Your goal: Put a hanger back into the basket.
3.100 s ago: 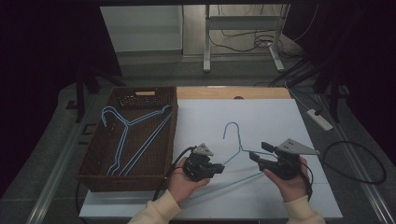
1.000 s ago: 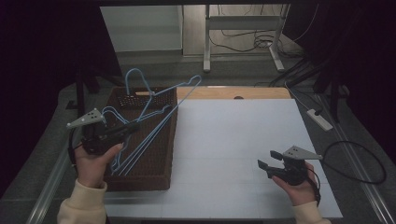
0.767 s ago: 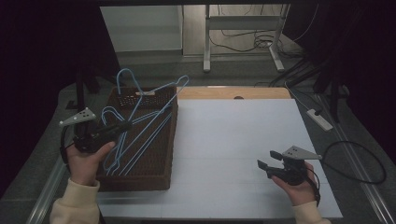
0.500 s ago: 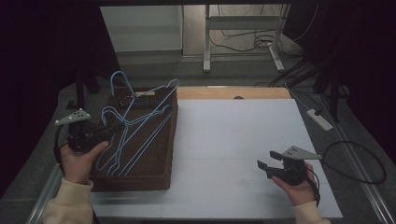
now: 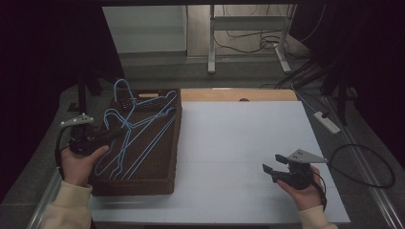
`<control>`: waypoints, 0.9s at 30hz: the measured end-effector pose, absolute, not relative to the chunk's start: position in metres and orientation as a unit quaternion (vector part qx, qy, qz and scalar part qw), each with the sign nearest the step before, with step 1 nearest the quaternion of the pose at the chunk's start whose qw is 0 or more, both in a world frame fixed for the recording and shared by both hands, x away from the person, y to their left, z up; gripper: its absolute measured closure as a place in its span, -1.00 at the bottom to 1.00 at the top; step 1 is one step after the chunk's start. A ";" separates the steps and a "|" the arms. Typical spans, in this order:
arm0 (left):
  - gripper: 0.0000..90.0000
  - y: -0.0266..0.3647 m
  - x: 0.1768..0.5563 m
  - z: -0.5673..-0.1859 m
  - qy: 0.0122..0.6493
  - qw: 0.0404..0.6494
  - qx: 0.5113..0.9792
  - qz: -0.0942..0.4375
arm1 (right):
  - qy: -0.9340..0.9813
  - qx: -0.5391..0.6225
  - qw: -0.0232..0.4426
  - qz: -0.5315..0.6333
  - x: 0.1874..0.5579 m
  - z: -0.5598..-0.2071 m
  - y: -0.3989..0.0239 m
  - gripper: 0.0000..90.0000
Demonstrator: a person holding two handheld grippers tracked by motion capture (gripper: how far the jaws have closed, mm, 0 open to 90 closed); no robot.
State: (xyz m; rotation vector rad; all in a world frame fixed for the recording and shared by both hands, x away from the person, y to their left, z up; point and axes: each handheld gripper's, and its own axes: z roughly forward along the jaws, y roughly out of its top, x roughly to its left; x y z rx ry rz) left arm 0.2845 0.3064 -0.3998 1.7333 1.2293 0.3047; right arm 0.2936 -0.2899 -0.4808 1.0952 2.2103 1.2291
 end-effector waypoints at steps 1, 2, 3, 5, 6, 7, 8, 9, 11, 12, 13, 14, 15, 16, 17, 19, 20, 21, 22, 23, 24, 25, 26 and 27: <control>0.92 0.306 0.286 -0.401 0.503 0.476 0.711 0.122 | 0.787 0.390 0.192 0.438 0.294 -0.481 -0.290 -0.25; 0.92 0.305 0.287 -0.403 0.505 0.471 0.713 0.120 | 0.787 0.390 0.192 0.438 0.294 -0.481 -0.290 -0.25; 0.92 0.304 0.289 -0.404 0.506 0.467 0.716 0.117 | 0.787 0.390 0.191 0.437 0.294 -0.481 -0.290 -0.25; 0.92 0.303 0.293 -0.409 0.507 0.458 0.721 0.111 | 0.787 0.390 0.191 0.437 0.294 -0.481 -0.289 -0.25; 0.92 0.302 0.296 -0.413 0.510 0.453 0.724 0.105 | 0.788 0.390 0.191 0.437 0.294 -0.481 -0.289 -0.25; 0.92 0.300 0.299 -0.416 0.511 0.447 0.728 0.099 | 0.788 0.389 0.191 0.437 0.293 -0.481 -0.289 -0.25; 0.92 0.299 0.301 -0.419 0.512 0.443 0.730 0.096 | 0.788 0.389 0.191 0.437 0.293 -0.481 -0.289 -0.25; 0.92 0.298 0.304 -0.423 0.515 0.436 0.732 0.091 | 0.788 0.390 0.191 0.437 0.293 -0.481 -0.289 -0.25; 0.92 0.297 0.308 -0.429 0.520 0.428 0.735 0.084 | 0.788 0.390 0.191 0.436 0.294 -0.481 -0.289 -0.25; 0.92 0.297 0.310 -0.431 0.521 0.425 0.735 0.082 | 0.788 0.391 0.191 0.436 0.294 -0.481 -0.289 -0.25; 0.92 0.297 0.311 -0.433 0.524 0.424 0.734 0.080 | 0.788 0.391 0.192 0.436 0.294 -0.481 -0.289 -0.25; 0.92 0.297 0.312 -0.435 0.526 0.424 0.733 0.078 | 0.788 0.391 0.191 0.437 0.294 -0.481 -0.290 -0.25; 0.92 0.298 0.313 -0.436 0.529 0.422 0.732 0.078 | 0.787 0.391 0.191 0.437 0.294 -0.481 -0.290 -0.25; 0.92 0.298 0.313 -0.437 0.532 0.419 0.731 0.080 | 0.787 0.391 0.191 0.437 0.294 -0.481 -0.290 -0.25; 0.92 0.299 0.314 -0.438 0.536 0.414 0.732 0.079 | 0.787 0.391 0.191 0.437 0.294 -0.481 -0.290 -0.25; 0.92 0.301 0.315 -0.440 0.545 0.399 0.734 0.075 | 0.787 0.390 0.191 0.437 0.294 -0.481 -0.289 -0.25; 0.92 0.301 0.315 -0.441 0.549 0.389 0.736 0.077 | 0.788 0.390 0.191 0.437 0.294 -0.481 -0.289 -0.25; 0.91 0.302 0.317 -0.444 0.556 0.372 0.739 0.079 | 0.788 0.390 0.191 0.436 0.294 -0.481 -0.289 -0.25; 0.91 0.302 0.317 -0.444 0.556 0.372 0.739 0.079 | 0.789 0.390 0.190 0.436 0.294 -0.481 -0.289 -0.25; 0.91 0.304 0.319 -0.447 0.564 0.359 0.740 0.075 | 0.789 0.389 0.190 0.435 0.294 -0.481 -0.288 -0.25; 0.91 0.304 0.319 -0.447 0.564 0.359 0.740 0.075 | 0.789 0.389 0.190 0.435 0.294 -0.481 -0.288 -0.25; 0.91 0.305 0.320 -0.448 0.567 0.354 0.740 0.074 | 0.790 0.389 0.190 0.435 0.294 -0.481 -0.288 -0.25; 0.91 0.305 0.321 -0.449 0.570 0.349 0.740 0.075 | 0.790 0.389 0.191 0.435 0.294 -0.481 -0.288 -0.25; 0.91 0.305 0.321 -0.449 0.572 0.342 0.742 0.076 | 0.790 0.389 0.190 0.434 0.294 -0.482 -0.288 -0.25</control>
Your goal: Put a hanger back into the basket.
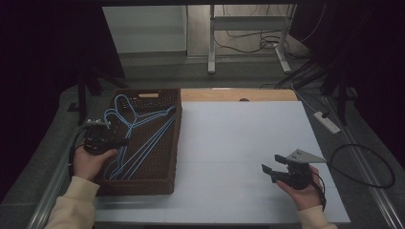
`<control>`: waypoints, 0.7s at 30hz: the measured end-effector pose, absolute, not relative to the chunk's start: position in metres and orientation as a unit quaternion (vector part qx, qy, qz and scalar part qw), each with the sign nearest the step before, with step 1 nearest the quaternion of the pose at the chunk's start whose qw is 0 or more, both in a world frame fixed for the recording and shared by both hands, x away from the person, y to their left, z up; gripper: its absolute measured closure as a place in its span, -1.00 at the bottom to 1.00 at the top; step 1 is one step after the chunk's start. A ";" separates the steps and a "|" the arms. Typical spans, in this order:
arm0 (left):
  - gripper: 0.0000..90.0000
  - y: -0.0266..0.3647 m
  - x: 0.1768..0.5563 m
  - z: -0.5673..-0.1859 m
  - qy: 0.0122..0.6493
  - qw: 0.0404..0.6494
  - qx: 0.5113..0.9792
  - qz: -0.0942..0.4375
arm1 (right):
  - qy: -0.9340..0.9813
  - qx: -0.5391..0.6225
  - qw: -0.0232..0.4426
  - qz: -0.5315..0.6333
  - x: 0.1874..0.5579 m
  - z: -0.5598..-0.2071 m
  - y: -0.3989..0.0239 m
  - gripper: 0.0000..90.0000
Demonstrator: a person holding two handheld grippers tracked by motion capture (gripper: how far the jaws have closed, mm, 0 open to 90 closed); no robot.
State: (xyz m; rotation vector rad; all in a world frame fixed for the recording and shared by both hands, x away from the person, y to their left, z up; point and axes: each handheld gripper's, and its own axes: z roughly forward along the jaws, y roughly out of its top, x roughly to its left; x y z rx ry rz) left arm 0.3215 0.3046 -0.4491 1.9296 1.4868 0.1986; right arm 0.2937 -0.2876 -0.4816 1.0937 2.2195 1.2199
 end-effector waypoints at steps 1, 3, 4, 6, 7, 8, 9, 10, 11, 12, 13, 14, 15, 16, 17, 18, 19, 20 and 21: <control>0.91 0.304 0.322 -0.450 0.573 0.334 0.744 0.078 | 0.790 0.389 0.190 0.434 0.294 -0.482 -0.288 -0.25; 0.91 0.303 0.324 -0.451 0.574 0.321 0.749 0.081 | 0.791 0.389 0.189 0.433 0.294 -0.482 -0.288 -0.25; 0.91 0.302 0.325 -0.452 0.575 0.316 0.750 0.081 | 0.790 0.390 0.189 0.433 0.294 -0.482 -0.288 -0.25; 0.89 0.303 0.326 -0.454 0.578 0.308 0.751 0.082 | 0.790 0.390 0.189 0.434 0.294 -0.482 -0.288 -0.25; 0.87 0.304 0.327 -0.455 0.579 0.307 0.751 0.083 | 0.790 0.390 0.190 0.434 0.294 -0.482 -0.288 -0.25; 0.83 0.304 0.327 -0.456 0.580 0.305 0.751 0.087 | 0.790 0.390 0.190 0.434 0.294 -0.482 -0.288 -0.25; 0.74 0.305 0.327 -0.456 0.581 0.303 0.750 0.093 | 0.790 0.390 0.189 0.434 0.294 -0.482 -0.288 -0.25; 0.54 0.305 0.327 -0.456 0.582 0.301 0.749 0.100 | 0.790 0.390 0.189 0.434 0.294 -0.482 -0.288 -0.25; 0.47 0.304 0.327 -0.455 0.581 0.301 0.749 0.110 | 0.790 0.389 0.189 0.434 0.294 -0.482 -0.288 -0.25; 0.47 0.304 0.325 -0.454 0.577 0.306 0.748 0.119 | 0.790 0.389 0.189 0.434 0.294 -0.482 -0.288 -0.25; 0.40 0.304 0.323 -0.452 0.572 0.314 0.747 0.127 | 0.790 0.389 0.189 0.434 0.294 -0.481 -0.288 -0.25; 0.22 0.303 0.320 -0.449 0.564 0.326 0.746 0.134 | 0.790 0.389 0.190 0.434 0.294 -0.481 -0.288 -0.25; 0.22 0.302 0.317 -0.446 0.555 0.340 0.746 0.140 | 0.790 0.389 0.190 0.434 0.294 -0.481 -0.288 -0.25; 0.16 0.301 0.314 -0.443 0.543 0.355 0.747 0.146 | 0.790 0.389 0.190 0.434 0.294 -0.481 -0.288 -0.25; 0.15 0.300 0.309 -0.439 0.532 0.369 0.747 0.149 | 0.790 0.389 0.189 0.435 0.294 -0.481 -0.288 -0.25; 0.10 0.298 0.305 -0.436 0.520 0.383 0.748 0.152 | 0.790 0.389 0.189 0.434 0.294 -0.482 -0.288 -0.25; 0.10 0.296 0.301 -0.433 0.510 0.395 0.749 0.153 | 0.790 0.389 0.189 0.434 0.294 -0.482 -0.288 -0.25; 0.06 0.295 0.297 -0.430 0.503 0.405 0.748 0.151 | 0.790 0.388 0.189 0.435 0.294 -0.481 -0.289 -0.25; 0.03 0.293 0.293 -0.428 0.497 0.413 0.748 0.152 | 0.790 0.388 0.189 0.436 0.294 -0.481 -0.289 -0.25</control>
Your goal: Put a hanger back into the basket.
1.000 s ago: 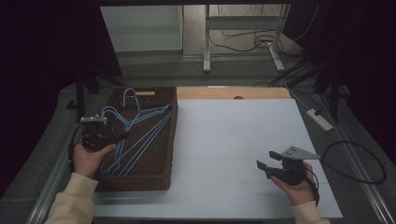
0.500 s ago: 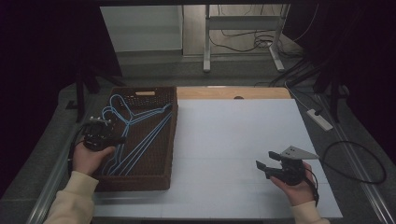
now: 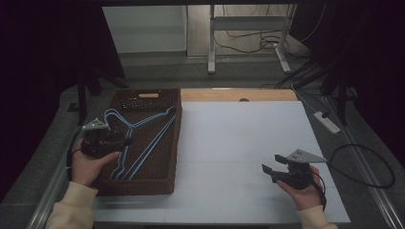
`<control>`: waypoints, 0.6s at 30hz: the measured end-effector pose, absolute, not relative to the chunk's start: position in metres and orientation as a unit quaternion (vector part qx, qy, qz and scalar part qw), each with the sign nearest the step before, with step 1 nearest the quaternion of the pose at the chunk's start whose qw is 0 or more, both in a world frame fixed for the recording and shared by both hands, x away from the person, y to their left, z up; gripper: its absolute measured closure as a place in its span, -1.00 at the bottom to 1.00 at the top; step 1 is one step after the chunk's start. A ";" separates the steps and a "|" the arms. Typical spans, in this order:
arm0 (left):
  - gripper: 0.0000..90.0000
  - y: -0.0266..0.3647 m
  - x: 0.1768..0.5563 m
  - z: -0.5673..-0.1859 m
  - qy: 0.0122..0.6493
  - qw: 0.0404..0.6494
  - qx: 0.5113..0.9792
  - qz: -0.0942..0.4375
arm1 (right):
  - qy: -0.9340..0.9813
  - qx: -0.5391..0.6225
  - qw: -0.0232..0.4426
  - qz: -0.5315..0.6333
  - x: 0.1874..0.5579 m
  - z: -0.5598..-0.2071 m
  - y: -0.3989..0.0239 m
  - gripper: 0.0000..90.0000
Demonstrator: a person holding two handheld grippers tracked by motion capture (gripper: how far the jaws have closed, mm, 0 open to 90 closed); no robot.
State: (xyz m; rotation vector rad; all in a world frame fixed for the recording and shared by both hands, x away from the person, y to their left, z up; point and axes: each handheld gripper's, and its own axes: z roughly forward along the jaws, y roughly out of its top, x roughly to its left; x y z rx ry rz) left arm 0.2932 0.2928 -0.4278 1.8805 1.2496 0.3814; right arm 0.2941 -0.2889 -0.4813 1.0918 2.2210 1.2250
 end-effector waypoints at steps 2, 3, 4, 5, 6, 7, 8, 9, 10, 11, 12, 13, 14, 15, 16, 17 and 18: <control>-0.03 0.289 0.285 -0.424 0.485 0.432 0.744 0.155 | 0.789 0.388 0.189 0.437 0.294 -0.481 -0.290 -0.26; -0.06 0.286 0.280 -0.423 0.480 0.440 0.743 0.154 | 0.789 0.388 0.189 0.437 0.294 -0.480 -0.291 -0.26; -0.07 0.284 0.276 -0.423 0.473 0.445 0.744 0.156 | 0.789 0.388 0.189 0.438 0.294 -0.480 -0.292 -0.26; -0.08 0.280 0.271 -0.422 0.464 0.452 0.745 0.158 | 0.788 0.388 0.190 0.438 0.294 -0.479 -0.293 -0.27; -0.11 0.277 0.268 -0.422 0.459 0.456 0.746 0.159 | 0.787 0.388 0.189 0.440 0.295 -0.478 -0.295 -0.28; -0.12 0.273 0.264 -0.422 0.453 0.460 0.746 0.162 | 0.787 0.388 0.187 0.441 0.295 -0.477 -0.296 -0.28; -0.15 0.270 0.261 -0.423 0.448 0.463 0.748 0.161 | 0.787 0.387 0.186 0.442 0.295 -0.477 -0.298 -0.28; -0.17 0.265 0.256 -0.423 0.441 0.468 0.748 0.163 | 0.789 0.386 0.183 0.443 0.295 -0.476 -0.299 -0.28; -0.18 0.262 0.254 -0.424 0.439 0.470 0.748 0.164 | 0.790 0.383 0.179 0.444 0.296 -0.477 -0.301 -0.28; -0.20 0.256 0.247 -0.426 0.433 0.476 0.747 0.167 | 0.794 0.380 0.174 0.442 0.296 -0.477 -0.302 -0.28; -0.21 0.256 0.247 -0.426 0.433 0.476 0.747 0.167 | 0.794 0.380 0.174 0.442 0.296 -0.477 -0.302 -0.28; -0.21 0.252 0.244 -0.427 0.429 0.478 0.748 0.167 | 0.795 0.378 0.173 0.441 0.296 -0.477 -0.302 -0.28; -0.22 0.249 0.241 -0.428 0.426 0.482 0.748 0.167 | 0.798 0.376 0.172 0.439 0.297 -0.478 -0.303 -0.28; -0.22 0.247 0.239 -0.430 0.423 0.484 0.748 0.165 | 0.800 0.375 0.172 0.437 0.297 -0.478 -0.303 -0.28; -0.23 0.243 0.236 -0.431 0.420 0.484 0.750 0.162 | 0.801 0.374 0.171 0.435 0.298 -0.479 -0.303 -0.28; -0.23 0.240 0.234 -0.433 0.418 0.484 0.751 0.162 | 0.803 0.373 0.170 0.433 0.298 -0.479 -0.304 -0.28; -0.23 0.237 0.231 -0.435 0.416 0.484 0.752 0.162 | 0.804 0.372 0.169 0.433 0.298 -0.479 -0.304 -0.28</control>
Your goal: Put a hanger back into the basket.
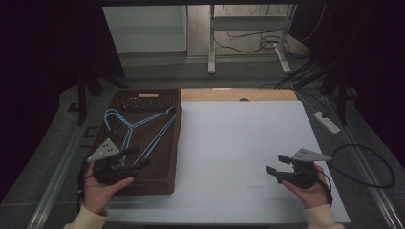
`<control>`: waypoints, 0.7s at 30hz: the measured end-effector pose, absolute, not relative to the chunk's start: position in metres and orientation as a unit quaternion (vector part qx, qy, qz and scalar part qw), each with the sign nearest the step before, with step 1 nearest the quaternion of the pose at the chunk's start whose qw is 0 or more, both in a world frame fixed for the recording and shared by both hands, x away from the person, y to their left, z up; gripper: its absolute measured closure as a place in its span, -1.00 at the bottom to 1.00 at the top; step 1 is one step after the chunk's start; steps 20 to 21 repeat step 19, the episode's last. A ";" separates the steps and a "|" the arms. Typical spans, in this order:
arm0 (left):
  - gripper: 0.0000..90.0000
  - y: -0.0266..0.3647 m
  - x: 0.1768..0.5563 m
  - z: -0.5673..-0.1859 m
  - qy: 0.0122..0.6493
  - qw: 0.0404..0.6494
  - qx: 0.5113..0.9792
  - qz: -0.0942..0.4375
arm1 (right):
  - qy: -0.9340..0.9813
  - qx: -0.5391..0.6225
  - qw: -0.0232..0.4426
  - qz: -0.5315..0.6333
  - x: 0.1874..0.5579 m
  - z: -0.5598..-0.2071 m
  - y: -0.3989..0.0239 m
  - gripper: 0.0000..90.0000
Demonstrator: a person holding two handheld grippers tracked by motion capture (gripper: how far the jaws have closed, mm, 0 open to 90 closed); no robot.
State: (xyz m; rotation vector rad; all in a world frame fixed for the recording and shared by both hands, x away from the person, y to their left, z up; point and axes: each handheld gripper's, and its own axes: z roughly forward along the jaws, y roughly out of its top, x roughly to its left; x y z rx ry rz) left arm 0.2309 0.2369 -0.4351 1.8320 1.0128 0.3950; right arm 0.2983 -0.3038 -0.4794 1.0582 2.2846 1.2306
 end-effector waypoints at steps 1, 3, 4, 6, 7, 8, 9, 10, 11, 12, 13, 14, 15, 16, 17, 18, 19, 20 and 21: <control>-0.23 0.235 0.229 -0.437 0.415 0.485 0.752 0.162 | 0.804 0.373 0.167 0.432 0.299 -0.480 -0.304 -0.28; -0.23 0.231 0.226 -0.439 0.415 0.486 0.752 0.159 | 0.805 0.373 0.166 0.430 0.299 -0.481 -0.305 -0.28; -0.23 0.229 0.224 -0.442 0.413 0.485 0.755 0.155 | 0.805 0.374 0.165 0.429 0.299 -0.481 -0.306 -0.28; -0.24 0.226 0.222 -0.446 0.411 0.482 0.759 0.151 | 0.805 0.375 0.162 0.429 0.300 -0.482 -0.308 -0.28; -0.24 0.225 0.222 -0.448 0.411 0.481 0.760 0.148 | 0.806 0.375 0.161 0.428 0.301 -0.483 -0.308 -0.28; -0.24 0.224 0.221 -0.449 0.410 0.479 0.762 0.146 | 0.806 0.375 0.160 0.428 0.301 -0.483 -0.308 -0.28; -0.25 0.224 0.221 -0.451 0.410 0.478 0.763 0.146 | 0.806 0.375 0.160 0.429 0.301 -0.483 -0.309 -0.28; -0.24 0.224 0.221 -0.451 0.410 0.477 0.763 0.146 | 0.806 0.375 0.159 0.429 0.301 -0.483 -0.309 -0.28; -0.24 0.224 0.221 -0.452 0.411 0.477 0.763 0.146 | 0.806 0.375 0.159 0.430 0.301 -0.483 -0.308 -0.28; -0.24 0.225 0.221 -0.452 0.411 0.477 0.763 0.145 | 0.807 0.374 0.159 0.429 0.300 -0.483 -0.308 -0.28; -0.24 0.225 0.221 -0.453 0.412 0.477 0.763 0.146 | 0.807 0.374 0.158 0.429 0.300 -0.483 -0.308 -0.28; -0.24 0.225 0.221 -0.454 0.412 0.476 0.763 0.145 | 0.808 0.373 0.158 0.428 0.300 -0.483 -0.307 -0.28; -0.24 0.225 0.221 -0.454 0.413 0.477 0.762 0.145 | 0.808 0.372 0.158 0.429 0.300 -0.483 -0.307 -0.28; -0.24 0.225 0.222 -0.455 0.414 0.476 0.762 0.146 | 0.808 0.372 0.157 0.429 0.300 -0.483 -0.307 -0.28; -0.24 0.226 0.222 -0.455 0.414 0.476 0.763 0.145 | 0.808 0.372 0.157 0.429 0.300 -0.483 -0.306 -0.28; -0.24 0.226 0.222 -0.455 0.413 0.475 0.763 0.144 | 0.808 0.372 0.157 0.429 0.300 -0.483 -0.306 -0.28; -0.24 0.226 0.222 -0.455 0.413 0.475 0.763 0.145 | 0.808 0.371 0.157 0.430 0.300 -0.483 -0.306 -0.28; -0.24 0.226 0.222 -0.455 0.413 0.475 0.763 0.145 | 0.808 0.371 0.157 0.430 0.300 -0.483 -0.306 -0.28; -0.24 0.226 0.222 -0.455 0.413 0.475 0.763 0.145 | 0.808 0.371 0.157 0.430 0.300 -0.483 -0.306 -0.28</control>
